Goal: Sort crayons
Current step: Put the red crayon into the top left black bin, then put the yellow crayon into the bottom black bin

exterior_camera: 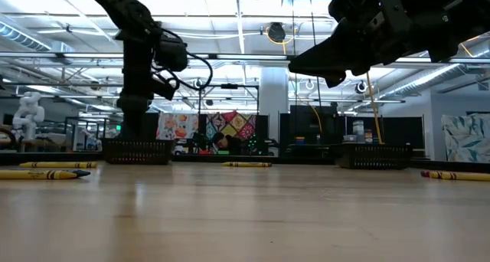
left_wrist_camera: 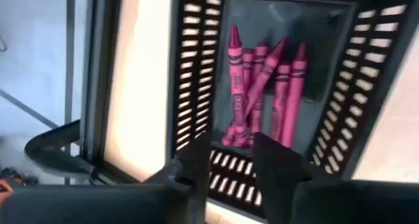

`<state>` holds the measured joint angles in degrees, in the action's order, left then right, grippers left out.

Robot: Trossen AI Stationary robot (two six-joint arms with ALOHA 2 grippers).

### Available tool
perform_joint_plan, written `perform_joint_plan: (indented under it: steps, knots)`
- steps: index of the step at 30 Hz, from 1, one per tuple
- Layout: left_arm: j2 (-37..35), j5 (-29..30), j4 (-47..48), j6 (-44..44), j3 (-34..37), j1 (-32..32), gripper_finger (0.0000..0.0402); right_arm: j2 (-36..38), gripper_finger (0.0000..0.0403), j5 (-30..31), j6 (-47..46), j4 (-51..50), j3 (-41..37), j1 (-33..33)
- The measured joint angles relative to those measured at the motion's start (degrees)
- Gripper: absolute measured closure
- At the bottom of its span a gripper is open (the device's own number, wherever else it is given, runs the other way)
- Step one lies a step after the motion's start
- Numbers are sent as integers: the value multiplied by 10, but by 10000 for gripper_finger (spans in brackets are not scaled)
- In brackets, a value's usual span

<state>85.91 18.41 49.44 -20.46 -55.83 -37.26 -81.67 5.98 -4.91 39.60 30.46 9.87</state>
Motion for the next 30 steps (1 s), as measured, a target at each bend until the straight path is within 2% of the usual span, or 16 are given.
perform_joint_plan:
  steps: [5, 9, 12, 15, 20, 26, 30]
  knots:
    - [-33, -3, 3, 23, 0, -3, 252, 0, 360, 0, 9, -1, 0, 0]
    - [-86, -18, 8, 97, 0, 3, 251, 0, 360, 0, 10, -7, 0, 0]
    - [-140, -63, 16, 170, 0, 33, 264, 0, 360, 0, 10, -9, 0, 0]
    - [-196, -105, 14, 222, 3, 98, 284, 0, 360, 0, 7, -9, 0, 0]
    - [-261, -113, -33, 310, 35, 250, 323, 0, 360, 0, -1, -9, 0, 0]
    - [-270, -61, -127, 407, 96, 425, 361, 0, 360, 0, 1, -9, 0, 0]
    - [-251, -47, -188, 454, 134, 500, 377, 0, 360, 0, 3, -9, 0, 0]
